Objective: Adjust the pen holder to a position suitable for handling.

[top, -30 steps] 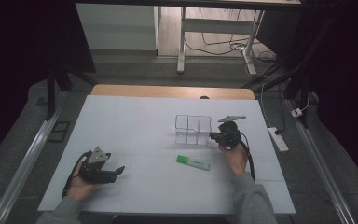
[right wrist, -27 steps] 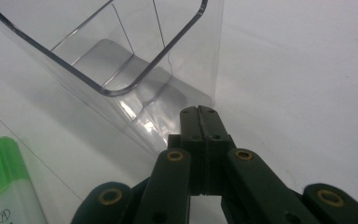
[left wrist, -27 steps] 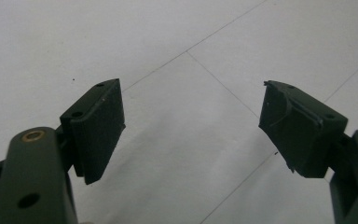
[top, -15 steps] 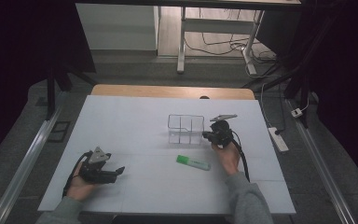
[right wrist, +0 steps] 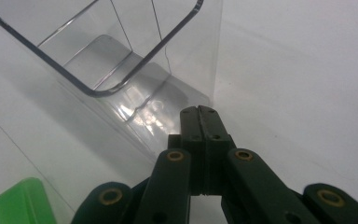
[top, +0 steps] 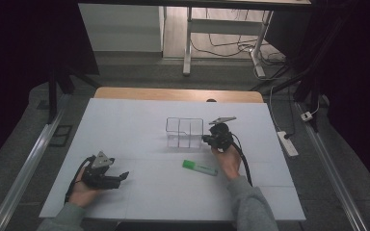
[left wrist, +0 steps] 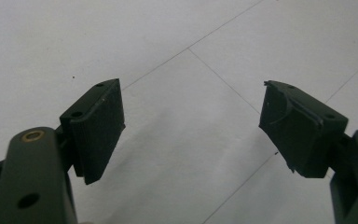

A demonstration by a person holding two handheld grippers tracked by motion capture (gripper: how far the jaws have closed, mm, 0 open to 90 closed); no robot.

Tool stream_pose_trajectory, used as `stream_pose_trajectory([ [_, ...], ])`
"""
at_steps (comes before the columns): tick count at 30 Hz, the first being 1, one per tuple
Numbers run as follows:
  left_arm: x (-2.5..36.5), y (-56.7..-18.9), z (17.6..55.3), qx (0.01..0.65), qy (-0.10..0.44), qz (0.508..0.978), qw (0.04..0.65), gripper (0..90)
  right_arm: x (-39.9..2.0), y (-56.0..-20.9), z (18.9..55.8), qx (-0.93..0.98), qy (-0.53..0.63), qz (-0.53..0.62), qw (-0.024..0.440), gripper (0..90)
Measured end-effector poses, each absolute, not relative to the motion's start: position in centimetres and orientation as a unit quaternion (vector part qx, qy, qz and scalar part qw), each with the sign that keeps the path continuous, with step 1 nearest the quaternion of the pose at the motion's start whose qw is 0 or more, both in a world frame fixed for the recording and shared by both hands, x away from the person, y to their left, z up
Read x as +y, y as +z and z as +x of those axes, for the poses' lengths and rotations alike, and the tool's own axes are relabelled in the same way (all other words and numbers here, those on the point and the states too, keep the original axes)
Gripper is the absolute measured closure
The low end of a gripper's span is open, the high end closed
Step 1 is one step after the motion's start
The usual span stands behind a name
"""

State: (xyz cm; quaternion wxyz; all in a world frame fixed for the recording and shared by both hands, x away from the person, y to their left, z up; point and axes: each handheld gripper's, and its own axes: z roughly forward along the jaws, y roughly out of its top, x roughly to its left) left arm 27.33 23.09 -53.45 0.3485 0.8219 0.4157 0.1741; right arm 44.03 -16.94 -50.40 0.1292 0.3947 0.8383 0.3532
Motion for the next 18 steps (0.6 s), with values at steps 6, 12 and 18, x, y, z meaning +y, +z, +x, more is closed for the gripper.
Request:
stream_pose_trajectory([
  [6, 23.06, -53.46, 27.32, 0.414, 0.173, 0.823, 0.348, 21.8, -16.42, -50.34, 43.78, 0.842, 0.353, 0.388, 0.127, 89.2],
  [12, 23.17, -53.53, 27.38, 0.419, 0.173, 0.82, 0.35, 21.5, -16.66, -49.95, 43.67, 0.84, 0.366, 0.382, 0.124, 89.2],
  [18, 23.15, -53.43, 27.28, 0.421, 0.176, 0.817, 0.352, 21.5, -17.18, -49.56, 43.12, 0.839, 0.37, 0.38, 0.125, 89.1],
])
